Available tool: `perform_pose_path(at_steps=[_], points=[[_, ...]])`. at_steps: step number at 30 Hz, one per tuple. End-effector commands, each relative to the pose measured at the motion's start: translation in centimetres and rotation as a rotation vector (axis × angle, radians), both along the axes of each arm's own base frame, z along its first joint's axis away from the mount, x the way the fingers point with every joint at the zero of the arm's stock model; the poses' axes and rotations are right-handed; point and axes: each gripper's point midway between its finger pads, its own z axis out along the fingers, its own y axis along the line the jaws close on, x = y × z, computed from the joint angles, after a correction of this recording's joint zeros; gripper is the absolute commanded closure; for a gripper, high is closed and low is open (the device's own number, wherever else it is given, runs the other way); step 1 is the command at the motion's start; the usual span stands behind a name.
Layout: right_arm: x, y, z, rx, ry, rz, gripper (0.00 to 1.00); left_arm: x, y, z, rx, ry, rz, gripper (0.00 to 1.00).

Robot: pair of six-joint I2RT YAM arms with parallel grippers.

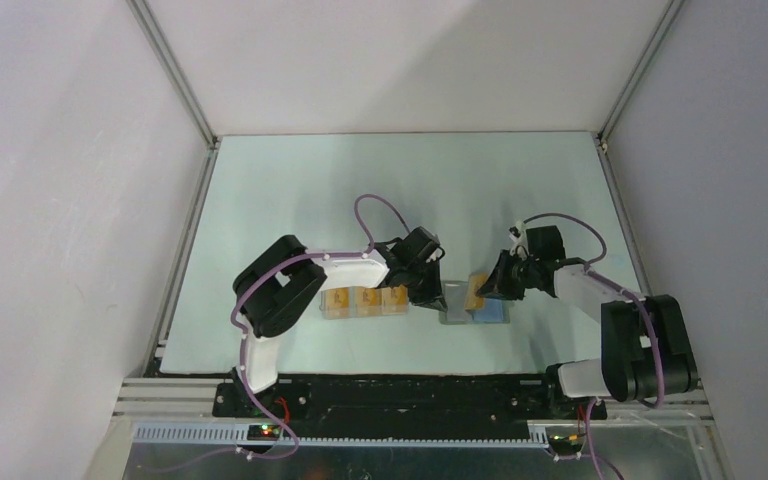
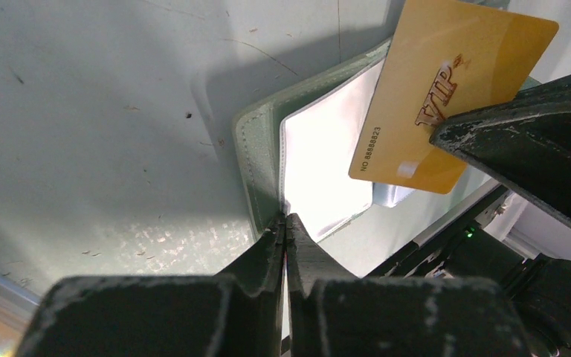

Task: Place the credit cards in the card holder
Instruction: Turn over the card slot in the card holder.

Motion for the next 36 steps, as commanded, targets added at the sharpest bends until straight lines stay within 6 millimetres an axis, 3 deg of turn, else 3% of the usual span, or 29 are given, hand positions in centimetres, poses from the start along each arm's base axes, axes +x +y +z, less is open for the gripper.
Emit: perform_pose_path(at_steps=[1,7,16,20,28,36], points=[[0.0,0.5,-0.6,-0.016,0.007,0.007,1.0,-0.5,1.5,-3.2,0.107,0.01,-0.01,0.95],[0.2,0.2,-0.4,-0.029,-0.005,-0.011,1.0,-0.5,1.5,-3.3,0.108,0.011,-0.011,0.95],[1.6,-3.8,0.1,-0.173,-0.043,-0.147,1.0,-0.6,1.6,-3.5,0.112,0.016,-0.013,0.96],[1.5,-4.5,-0.2,-0.206,-0.028,-0.152,1.0,-0.6,1.5,-3.5,0.111,0.017,-0.013,0.96],[0.9,-2.6,-0.8,-0.178,0.001,-0.103,1.0,-0.6,1.5,-3.5,0.11,0.019,-0.014,0.96],[0.4,0.3,0.8,-0.009,-0.009,-0.043,1.0,-0.6,1.5,-3.5,0.109,0.02,-0.015,0.96]])
